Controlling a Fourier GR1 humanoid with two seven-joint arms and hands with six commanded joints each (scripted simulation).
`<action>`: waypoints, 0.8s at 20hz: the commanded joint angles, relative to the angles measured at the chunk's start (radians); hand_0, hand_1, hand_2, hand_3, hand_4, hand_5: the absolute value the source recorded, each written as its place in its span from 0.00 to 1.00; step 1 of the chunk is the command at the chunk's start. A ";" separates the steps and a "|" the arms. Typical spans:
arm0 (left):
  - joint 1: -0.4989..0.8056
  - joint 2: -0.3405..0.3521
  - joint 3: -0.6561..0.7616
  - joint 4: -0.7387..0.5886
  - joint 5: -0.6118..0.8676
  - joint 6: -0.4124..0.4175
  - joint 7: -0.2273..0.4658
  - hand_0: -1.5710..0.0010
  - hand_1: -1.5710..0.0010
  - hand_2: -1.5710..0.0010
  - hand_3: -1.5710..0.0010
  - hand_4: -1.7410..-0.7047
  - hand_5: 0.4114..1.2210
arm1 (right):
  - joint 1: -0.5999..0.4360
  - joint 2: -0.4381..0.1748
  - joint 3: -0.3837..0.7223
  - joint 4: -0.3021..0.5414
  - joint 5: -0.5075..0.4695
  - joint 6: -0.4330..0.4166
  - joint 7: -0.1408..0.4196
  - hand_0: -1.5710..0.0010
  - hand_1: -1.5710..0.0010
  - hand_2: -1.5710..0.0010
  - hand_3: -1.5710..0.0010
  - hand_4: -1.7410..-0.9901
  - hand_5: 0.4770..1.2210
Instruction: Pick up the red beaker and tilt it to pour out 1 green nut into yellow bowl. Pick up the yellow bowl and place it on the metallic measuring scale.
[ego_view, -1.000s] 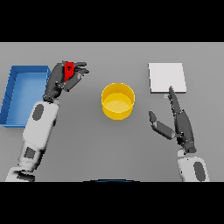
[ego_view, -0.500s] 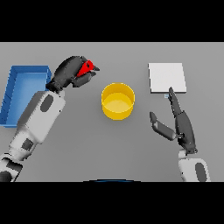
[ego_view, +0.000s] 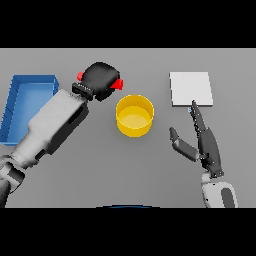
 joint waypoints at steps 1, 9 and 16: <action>-0.021 0.001 -0.025 0.015 -0.024 -0.017 -0.021 0.00 0.00 0.00 0.12 0.03 0.99 | -0.003 -0.003 -0.011 0.007 -0.014 0.003 0.001 1.00 1.00 1.00 1.00 0.73 0.26; -0.163 -0.019 -0.198 0.114 -0.196 -0.096 -0.153 0.00 0.00 0.00 0.07 0.01 1.00 | -0.003 0.010 -0.017 0.017 -0.019 -0.008 -0.028 1.00 1.00 1.00 1.00 0.69 0.18; -0.251 -0.008 -0.345 0.149 -0.349 -0.092 -0.239 0.00 0.00 0.00 0.02 0.00 1.00 | -0.015 0.029 -0.008 0.033 0.015 -0.042 -0.025 1.00 1.00 1.00 1.00 0.77 0.12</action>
